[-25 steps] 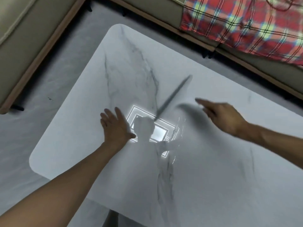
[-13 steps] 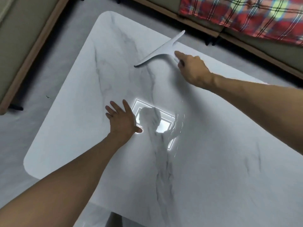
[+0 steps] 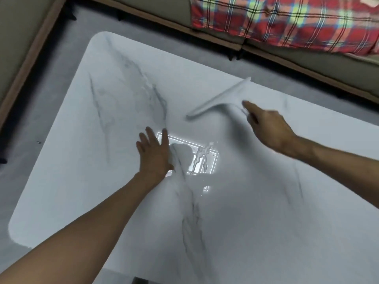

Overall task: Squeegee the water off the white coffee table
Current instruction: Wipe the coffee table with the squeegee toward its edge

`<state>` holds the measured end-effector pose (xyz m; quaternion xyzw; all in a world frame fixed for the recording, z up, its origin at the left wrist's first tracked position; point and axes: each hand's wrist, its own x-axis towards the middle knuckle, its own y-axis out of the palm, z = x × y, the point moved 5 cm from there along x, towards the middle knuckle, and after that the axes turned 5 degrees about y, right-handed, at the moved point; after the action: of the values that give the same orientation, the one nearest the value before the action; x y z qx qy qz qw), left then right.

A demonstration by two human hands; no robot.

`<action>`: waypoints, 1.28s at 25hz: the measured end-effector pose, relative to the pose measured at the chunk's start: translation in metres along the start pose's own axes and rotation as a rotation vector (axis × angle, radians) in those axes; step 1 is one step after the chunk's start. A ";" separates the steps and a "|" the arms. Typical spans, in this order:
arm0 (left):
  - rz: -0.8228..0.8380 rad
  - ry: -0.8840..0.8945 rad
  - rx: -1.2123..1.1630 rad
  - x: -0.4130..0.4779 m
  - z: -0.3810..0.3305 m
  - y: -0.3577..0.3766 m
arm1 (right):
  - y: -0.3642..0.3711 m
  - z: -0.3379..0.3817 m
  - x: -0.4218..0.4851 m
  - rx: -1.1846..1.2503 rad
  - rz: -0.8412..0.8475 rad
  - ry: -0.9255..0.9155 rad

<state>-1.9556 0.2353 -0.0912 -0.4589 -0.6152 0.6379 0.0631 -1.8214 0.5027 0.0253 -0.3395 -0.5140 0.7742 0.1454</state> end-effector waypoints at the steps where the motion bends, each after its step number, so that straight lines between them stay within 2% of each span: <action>1: 0.029 0.031 -0.012 0.003 -0.014 0.006 | -0.003 0.010 0.027 0.027 -0.028 0.036; 5: 0.107 0.033 0.062 0.012 -0.029 0.022 | 0.002 0.025 0.090 0.229 0.038 0.273; 7: 0.104 0.030 0.106 0.012 -0.026 0.021 | 0.011 0.016 0.080 0.147 0.050 0.240; 10: 0.102 0.050 0.143 0.011 -0.030 0.016 | 0.028 -0.013 0.019 0.044 0.055 0.137; 16: 0.115 0.044 0.166 0.009 -0.034 0.009 | 0.037 -0.056 -0.108 -0.043 0.257 0.183; 20: 0.119 0.024 0.154 0.008 -0.035 0.008 | -0.006 -0.062 -0.053 0.057 0.064 0.219; 22: 0.126 0.028 0.160 0.007 -0.036 0.007 | -0.025 -0.066 0.001 0.111 0.008 0.334; 25: 0.127 0.045 0.189 0.007 -0.038 0.005 | -0.031 -0.073 0.045 0.316 -0.004 0.515; 28: 0.135 0.061 0.184 0.006 -0.039 0.004 | -0.010 -0.068 0.021 0.223 0.032 0.454; 32: 0.132 0.062 0.183 0.004 -0.040 0.001 | 0.029 -0.072 -0.070 0.146 0.094 0.403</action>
<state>-1.9316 0.2668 -0.0869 -0.5103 -0.5206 0.6797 0.0813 -1.7183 0.5004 0.0079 -0.4995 -0.4007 0.7318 0.2332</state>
